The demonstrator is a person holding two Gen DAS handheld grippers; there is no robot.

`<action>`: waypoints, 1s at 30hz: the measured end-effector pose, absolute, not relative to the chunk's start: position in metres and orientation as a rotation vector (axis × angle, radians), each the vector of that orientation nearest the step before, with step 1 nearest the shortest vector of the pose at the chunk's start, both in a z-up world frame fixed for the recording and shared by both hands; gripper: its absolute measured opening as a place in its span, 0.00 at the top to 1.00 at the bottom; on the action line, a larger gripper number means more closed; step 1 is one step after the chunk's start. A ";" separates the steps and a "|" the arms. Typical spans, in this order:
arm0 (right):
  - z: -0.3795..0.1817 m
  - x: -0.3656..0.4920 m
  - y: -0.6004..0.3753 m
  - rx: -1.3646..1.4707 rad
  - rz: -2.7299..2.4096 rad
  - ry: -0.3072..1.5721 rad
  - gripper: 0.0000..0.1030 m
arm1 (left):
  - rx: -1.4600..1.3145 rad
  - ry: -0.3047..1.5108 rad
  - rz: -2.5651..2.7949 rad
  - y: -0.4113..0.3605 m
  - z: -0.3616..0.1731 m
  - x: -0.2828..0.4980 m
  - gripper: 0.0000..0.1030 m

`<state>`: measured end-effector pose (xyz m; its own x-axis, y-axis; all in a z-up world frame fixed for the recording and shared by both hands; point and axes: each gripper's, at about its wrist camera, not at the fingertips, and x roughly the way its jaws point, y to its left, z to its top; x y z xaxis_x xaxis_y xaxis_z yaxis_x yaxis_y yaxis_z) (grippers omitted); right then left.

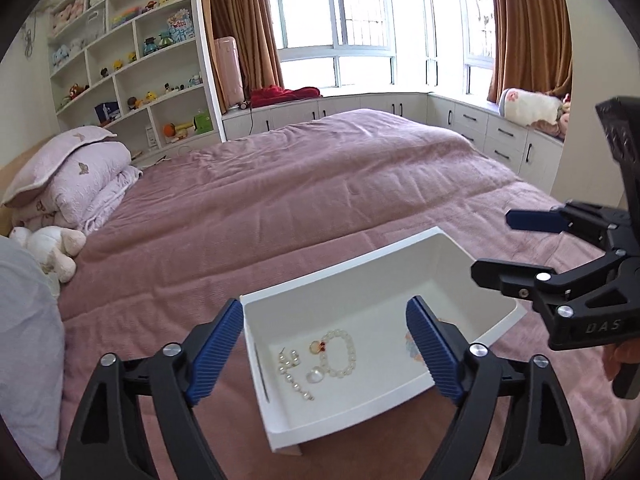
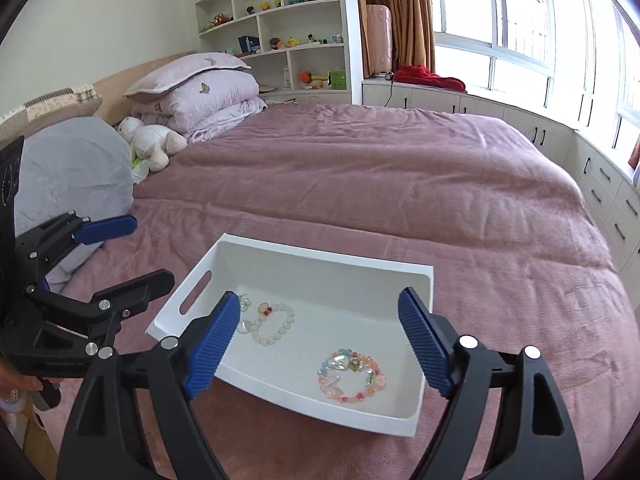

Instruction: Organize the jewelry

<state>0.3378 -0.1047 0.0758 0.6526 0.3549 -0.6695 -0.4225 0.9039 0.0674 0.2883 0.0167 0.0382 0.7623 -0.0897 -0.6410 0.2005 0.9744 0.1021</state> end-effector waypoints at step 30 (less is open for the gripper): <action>0.025 0.293 -0.106 -0.161 0.276 0.796 0.05 | 0.091 0.731 -0.078 0.034 -0.010 0.254 0.10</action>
